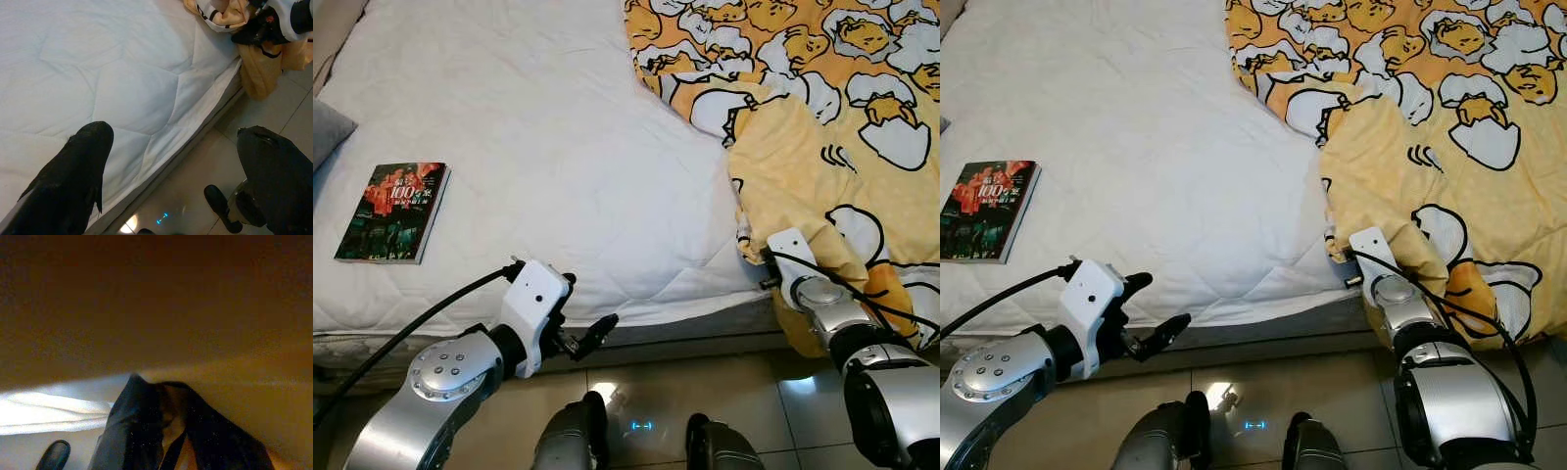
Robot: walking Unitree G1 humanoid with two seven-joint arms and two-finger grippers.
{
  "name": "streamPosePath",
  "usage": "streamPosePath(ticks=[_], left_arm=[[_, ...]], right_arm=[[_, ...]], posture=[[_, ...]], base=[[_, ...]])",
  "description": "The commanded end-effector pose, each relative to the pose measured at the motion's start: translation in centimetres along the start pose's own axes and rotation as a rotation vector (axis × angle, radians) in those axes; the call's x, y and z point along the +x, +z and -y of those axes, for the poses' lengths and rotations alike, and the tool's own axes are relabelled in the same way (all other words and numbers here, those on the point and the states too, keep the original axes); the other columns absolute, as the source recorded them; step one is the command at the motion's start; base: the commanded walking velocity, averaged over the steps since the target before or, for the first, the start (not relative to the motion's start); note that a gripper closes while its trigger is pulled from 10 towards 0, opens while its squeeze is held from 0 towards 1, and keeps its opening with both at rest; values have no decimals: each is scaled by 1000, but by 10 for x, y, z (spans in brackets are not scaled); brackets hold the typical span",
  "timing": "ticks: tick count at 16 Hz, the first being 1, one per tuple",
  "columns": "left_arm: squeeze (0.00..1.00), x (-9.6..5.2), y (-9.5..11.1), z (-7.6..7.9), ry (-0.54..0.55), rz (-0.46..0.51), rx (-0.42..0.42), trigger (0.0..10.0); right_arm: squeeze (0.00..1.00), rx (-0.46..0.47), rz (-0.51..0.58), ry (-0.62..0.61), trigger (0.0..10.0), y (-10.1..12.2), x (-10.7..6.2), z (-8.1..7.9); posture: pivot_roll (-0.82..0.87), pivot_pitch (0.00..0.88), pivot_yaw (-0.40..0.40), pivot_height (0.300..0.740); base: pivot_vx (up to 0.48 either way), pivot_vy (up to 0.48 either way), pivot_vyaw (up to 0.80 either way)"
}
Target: Clean up the room
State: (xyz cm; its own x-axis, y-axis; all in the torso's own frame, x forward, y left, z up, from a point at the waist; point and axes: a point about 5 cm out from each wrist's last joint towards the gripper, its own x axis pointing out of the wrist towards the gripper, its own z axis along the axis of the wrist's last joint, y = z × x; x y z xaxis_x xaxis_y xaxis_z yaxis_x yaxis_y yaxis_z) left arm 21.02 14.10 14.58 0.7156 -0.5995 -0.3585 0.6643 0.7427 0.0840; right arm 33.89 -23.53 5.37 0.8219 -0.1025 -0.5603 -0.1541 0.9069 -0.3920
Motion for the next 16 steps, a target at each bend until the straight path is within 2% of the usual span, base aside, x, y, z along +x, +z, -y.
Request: streamPosePath(ticks=[1,7,9,10,12,13,16], left_arm=[[1000,-1,-1,3,-21,-7,11,10000],[1000,9,-1,0,-24,3,19,10000],[1000,12,-4,-2,-14,7,16,10000],[1000,14,-7,-2,-9,8,9,10000],[1000,14,-9,-1,-4,12,-5,10000],[1000,15,-12,1,-1,15,-15,10000],[1000,15,-15,2,3,18,-20,10000]], right_arm=[[0,15,-37,15,0,-11,-1,-4],[0,86,25,43,0,1,0,1],[0,101,53,109,0,5,-1,-4],[0,111,72,173,0,6,-1,-9],[0,120,90,227,0,7,-1,-13],[0,126,106,339,0,4,-4,-20],[0,130,148,575,0,-4,-12,-33]], posture=[[169,252,62,740],[134,200,36,740],[99,158,30,740],[81,143,28,740],[73,138,27,740],[46,106,26,740],[34,98,37,740]], base=[[0,0,0],[0,0,0],[0,0,0],[0,0,0],[0,0,0],[0,0,0],[0,0,0]])
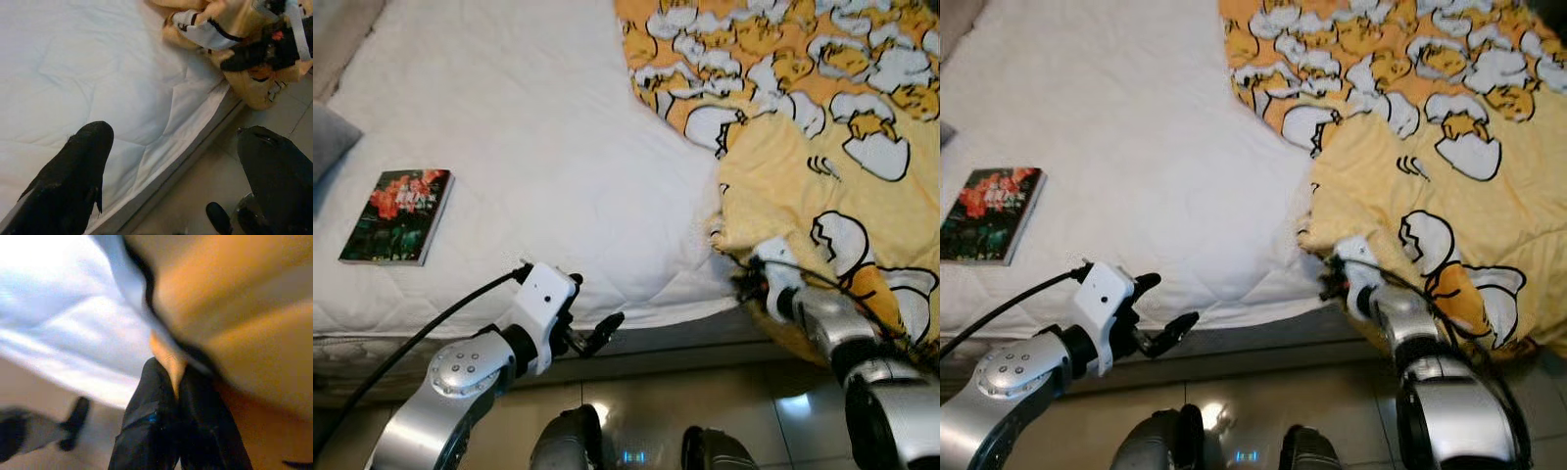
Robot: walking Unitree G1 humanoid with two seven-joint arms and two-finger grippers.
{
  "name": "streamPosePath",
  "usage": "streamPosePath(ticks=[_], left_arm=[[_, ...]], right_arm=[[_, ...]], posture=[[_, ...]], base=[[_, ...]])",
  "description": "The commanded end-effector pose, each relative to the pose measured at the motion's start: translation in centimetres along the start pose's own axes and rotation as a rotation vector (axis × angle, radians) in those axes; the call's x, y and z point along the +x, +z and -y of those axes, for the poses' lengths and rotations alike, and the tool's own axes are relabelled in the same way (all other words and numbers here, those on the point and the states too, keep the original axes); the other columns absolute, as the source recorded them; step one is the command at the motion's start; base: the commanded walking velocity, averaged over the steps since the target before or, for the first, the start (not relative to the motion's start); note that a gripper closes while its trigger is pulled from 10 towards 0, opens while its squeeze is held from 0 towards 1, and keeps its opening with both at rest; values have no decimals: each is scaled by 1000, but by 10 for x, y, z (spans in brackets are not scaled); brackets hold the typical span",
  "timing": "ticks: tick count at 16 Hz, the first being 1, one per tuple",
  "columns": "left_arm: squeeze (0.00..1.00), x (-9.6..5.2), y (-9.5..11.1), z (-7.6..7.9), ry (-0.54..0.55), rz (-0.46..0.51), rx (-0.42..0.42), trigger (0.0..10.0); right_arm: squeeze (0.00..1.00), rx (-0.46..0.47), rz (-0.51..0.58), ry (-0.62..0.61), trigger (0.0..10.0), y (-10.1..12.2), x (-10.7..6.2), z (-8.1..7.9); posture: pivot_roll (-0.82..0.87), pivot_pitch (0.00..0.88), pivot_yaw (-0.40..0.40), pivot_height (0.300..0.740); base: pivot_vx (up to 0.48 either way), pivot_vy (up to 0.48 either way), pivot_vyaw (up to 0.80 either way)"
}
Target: Clean up the room
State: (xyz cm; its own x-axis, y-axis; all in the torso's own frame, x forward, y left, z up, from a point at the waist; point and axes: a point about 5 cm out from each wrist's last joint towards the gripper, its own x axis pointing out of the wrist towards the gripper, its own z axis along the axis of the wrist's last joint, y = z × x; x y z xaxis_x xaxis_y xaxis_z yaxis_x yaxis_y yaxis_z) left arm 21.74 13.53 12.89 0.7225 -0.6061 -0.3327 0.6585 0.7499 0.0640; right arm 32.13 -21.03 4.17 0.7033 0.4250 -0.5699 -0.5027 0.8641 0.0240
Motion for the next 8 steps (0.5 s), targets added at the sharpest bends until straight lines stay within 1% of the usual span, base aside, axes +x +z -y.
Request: streamPosePath(ticks=[1,2,3,4,6,7,8], left_arm=[[1000,0,-3,2,0,-9,2,10000],[1000,-1,-4,4,-10,-8,1,10000],[1000,-1,-4,6,-13,-8,0,10000],[1000,-1,-5,7,-18,-8,-2,10000],[1000,-1,-5,6,-20,-6,0,10000],[1000,0,-5,7,-22,-5,2,10000],[1000,0,-5,8,-23,-4,3,10000]], right_arm=[[0,-9,33,76,0,3,1,-6],[0,-27,49,248,0,-2,-4,-17],[0,-38,44,316,0,-6,-6,-23],[0,-57,31,425,0,-12,-10,-35],[0,-77,7,600,0,-22,-20,-56],[0,-95,-29,687,0,-29,-28,-66],[0,-107,-66,725,0,-35,-32,-70]], posture=[[30,95,42,740],[27,94,45,740],[24,93,50,740],[21,89,52,740],[18,81,50,740],[16,76,46,740],[16,76,46,740]], base=[[0,0,0],[0,0,0],[0,0,0],[0,0,0],[0,0,0],[0,0,0],[0,0,0]])
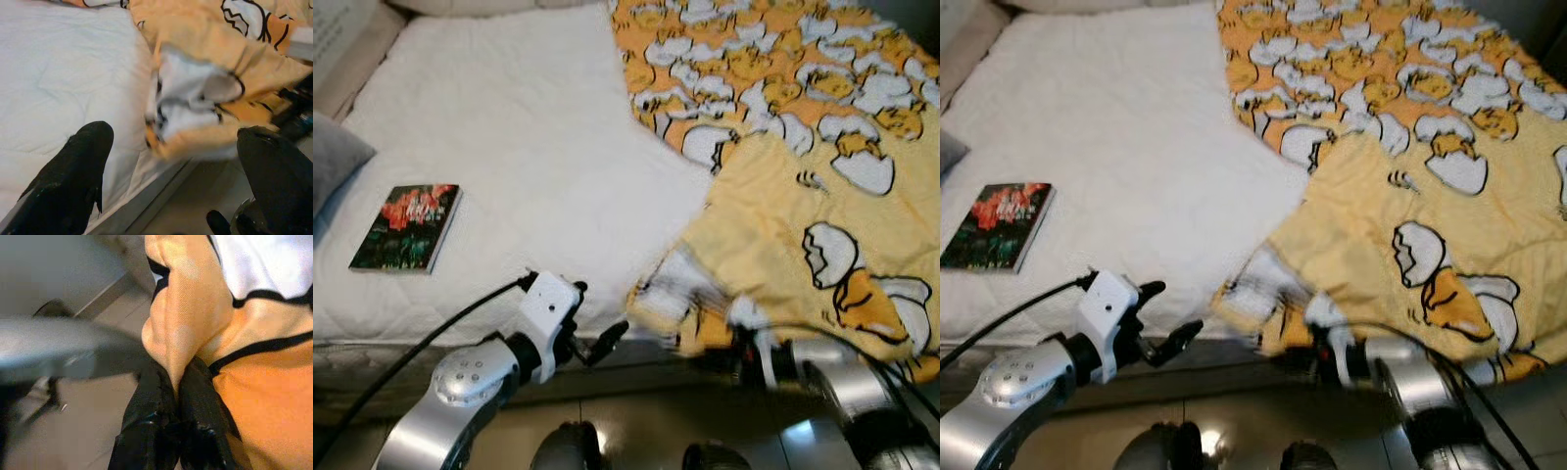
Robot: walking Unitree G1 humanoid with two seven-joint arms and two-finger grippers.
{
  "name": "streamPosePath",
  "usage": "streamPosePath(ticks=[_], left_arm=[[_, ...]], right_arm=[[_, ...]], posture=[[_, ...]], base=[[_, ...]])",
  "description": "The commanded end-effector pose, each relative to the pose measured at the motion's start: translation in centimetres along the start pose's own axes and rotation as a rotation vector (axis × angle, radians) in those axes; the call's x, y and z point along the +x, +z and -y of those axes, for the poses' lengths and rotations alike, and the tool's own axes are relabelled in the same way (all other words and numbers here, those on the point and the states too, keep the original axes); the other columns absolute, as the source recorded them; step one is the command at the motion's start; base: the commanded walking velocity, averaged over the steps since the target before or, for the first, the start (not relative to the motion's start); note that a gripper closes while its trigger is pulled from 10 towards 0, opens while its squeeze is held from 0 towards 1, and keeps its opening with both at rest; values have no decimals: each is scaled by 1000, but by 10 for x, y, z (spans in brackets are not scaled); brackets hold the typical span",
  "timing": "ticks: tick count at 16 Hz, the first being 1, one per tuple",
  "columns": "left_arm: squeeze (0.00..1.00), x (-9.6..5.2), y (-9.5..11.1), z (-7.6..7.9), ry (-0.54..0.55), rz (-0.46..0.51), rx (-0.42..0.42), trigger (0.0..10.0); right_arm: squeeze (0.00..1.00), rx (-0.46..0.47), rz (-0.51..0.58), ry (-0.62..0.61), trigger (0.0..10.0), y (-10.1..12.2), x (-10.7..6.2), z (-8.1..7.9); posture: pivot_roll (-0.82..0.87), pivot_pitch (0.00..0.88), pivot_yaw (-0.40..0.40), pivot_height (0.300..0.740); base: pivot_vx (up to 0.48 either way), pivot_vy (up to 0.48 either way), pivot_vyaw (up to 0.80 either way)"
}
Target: Clean up the room
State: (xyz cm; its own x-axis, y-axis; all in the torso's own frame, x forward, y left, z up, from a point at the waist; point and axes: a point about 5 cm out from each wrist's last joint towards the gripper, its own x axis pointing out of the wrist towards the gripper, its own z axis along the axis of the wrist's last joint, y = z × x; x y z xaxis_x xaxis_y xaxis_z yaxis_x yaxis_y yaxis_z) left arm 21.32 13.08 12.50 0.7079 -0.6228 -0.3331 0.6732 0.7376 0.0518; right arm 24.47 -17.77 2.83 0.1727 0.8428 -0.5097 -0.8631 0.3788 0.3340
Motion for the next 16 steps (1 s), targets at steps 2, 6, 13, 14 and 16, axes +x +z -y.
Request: streamPosePath(ticks=[2,6,13,14,16], left_arm=[[1000,2,-2,5,-5,-3,9,10000],[1000,5,-4,10,-32,-14,21,10000],[949,11,-2,1,-20,-1,45,10000],[925,10,-3,-2,-7,-2,42,10000],[882,10,-5,-4,0,-6,44,10000]], right_arm=[[0,-51,-223,33,0,-28,-3,-12],[0,-5,-304,-112,0,-50,1,-12],[1000,-2,-267,-461,10000,-46,8,8],[1000,6,-233,-461,10000,-40,7,7],[1000,23,-202,-451,10000,-37,9,4]], posture=[[12,61,36,740],[10,45,34,740],[8,7,30,740],[4,0,30,740],[-1,0,25,740]], base=[[0,0,0],[0,0,0],[0,0,0],[0,0,0],[0,0,0]])
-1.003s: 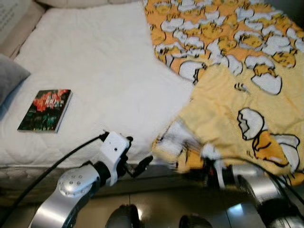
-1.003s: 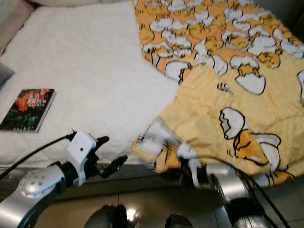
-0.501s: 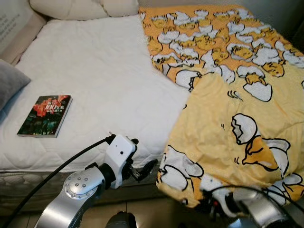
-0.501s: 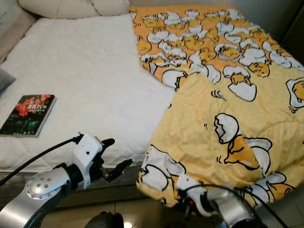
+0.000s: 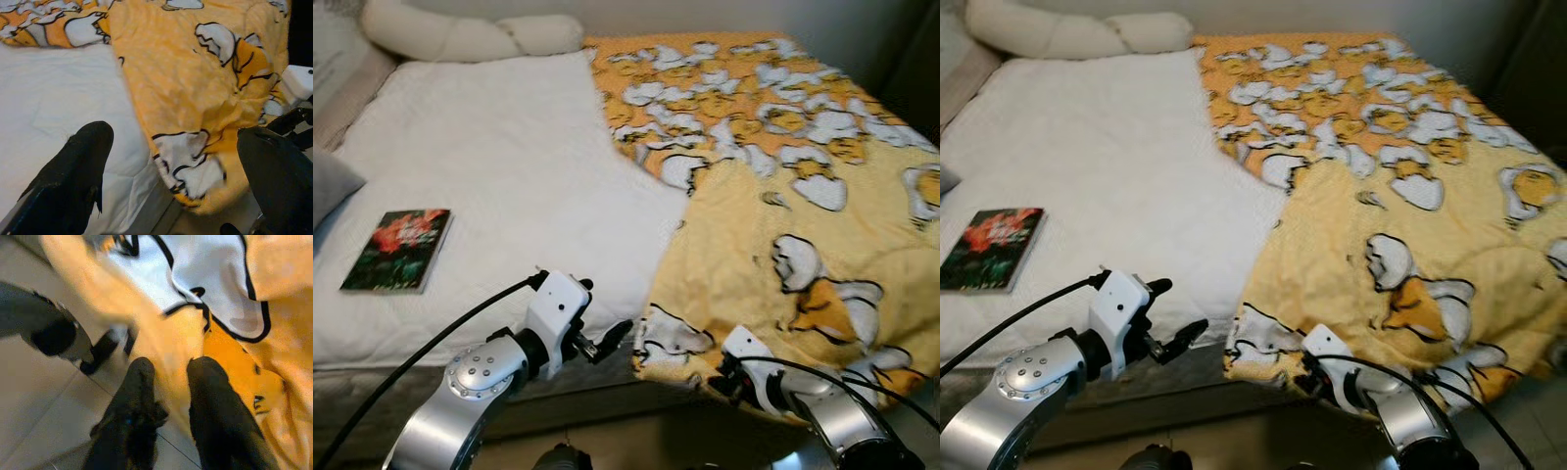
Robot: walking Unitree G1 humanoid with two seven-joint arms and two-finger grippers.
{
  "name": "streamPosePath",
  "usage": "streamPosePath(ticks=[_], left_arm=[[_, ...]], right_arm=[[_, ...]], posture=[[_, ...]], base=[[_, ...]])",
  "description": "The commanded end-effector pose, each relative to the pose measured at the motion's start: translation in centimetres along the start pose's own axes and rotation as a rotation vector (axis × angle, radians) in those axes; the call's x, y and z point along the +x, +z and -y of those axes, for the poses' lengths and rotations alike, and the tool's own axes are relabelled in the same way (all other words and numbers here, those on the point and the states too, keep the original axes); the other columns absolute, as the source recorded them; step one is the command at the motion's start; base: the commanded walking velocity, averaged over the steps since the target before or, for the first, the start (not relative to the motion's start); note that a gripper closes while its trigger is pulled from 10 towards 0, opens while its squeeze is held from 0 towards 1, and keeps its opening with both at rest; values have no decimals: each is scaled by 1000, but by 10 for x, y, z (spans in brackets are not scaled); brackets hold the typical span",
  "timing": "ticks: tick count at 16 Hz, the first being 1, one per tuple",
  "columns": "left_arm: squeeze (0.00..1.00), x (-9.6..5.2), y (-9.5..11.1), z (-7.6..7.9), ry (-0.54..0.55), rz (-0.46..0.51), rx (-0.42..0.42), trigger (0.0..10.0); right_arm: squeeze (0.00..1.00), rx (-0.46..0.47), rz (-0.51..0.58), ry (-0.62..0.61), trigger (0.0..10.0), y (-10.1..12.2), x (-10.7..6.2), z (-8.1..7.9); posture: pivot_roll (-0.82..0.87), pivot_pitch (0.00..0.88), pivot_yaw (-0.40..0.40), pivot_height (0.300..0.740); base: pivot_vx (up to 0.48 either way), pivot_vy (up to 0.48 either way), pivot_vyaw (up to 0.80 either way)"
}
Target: Clean up the room
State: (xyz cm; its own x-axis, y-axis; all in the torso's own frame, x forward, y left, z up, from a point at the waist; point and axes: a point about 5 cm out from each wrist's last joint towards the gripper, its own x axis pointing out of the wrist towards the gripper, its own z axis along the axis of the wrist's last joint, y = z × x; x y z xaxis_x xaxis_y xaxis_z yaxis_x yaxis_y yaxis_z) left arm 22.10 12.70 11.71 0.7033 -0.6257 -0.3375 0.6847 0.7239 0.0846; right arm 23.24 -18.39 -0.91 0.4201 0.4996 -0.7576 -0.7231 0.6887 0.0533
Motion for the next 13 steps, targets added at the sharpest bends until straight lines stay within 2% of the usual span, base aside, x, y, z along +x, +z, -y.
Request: streamPosePath(ticks=[1,2,3,4,5,6,9,11,12,13], left_arm=[[827,0,-1,-3,10,-3,8,10000],[757,2,-2,-4,22,-3,8,10000],[557,4,-2,-6,40,-3,5,10000],[424,6,-2,-9,60,-5,5,10000],[243,7,-3,-11,78,-8,4,10000],[0,7,-4,-17,127,-7,-4,10000],[0,3,-4,-29,271,35,-80,10000],[0,0,-7,-36,364,36,-72,10000],[0,-1,-8,-37,390,40,-85,10000],[0,-3,-9,-41,440,50,-102,10000]], right_arm=[[1000,19,15,16,10000,1,-5,-1],[1000,10,5,70,10000,-1,-10,-10],[1000,9,-6,108,10000,-4,-13,-17],[1000,9,-3,110,10000,-5,-15,-21],[1000,16,10,85,10000,-4,-15,-20],[1000,51,58,5,10000,-1,-17,-17],[1000,182,257,-283,10000,25,-29,-1],[1000,329,396,-468,10000,42,-38,12],[1000,348,431,-488,10000,46,-40,12],[878,374,477,-512,10000,52,-42,11]], posture=[[-3,0,23,740],[-8,0,22,740],[-12,0,21,740],[-17,0,22,740],[-19,0,23,740],[-29,0,28,740],[-66,0,37,740],[-72,0,27,740],[-72,0,24,740],[-71,0,18,740]], base=[[0,0,0],[0,0,0],[0,0,0],[0,0,0],[0,0,0],[0,0,0],[0,0,0],[0,0,0],[0,0,0],[0,0,0]])
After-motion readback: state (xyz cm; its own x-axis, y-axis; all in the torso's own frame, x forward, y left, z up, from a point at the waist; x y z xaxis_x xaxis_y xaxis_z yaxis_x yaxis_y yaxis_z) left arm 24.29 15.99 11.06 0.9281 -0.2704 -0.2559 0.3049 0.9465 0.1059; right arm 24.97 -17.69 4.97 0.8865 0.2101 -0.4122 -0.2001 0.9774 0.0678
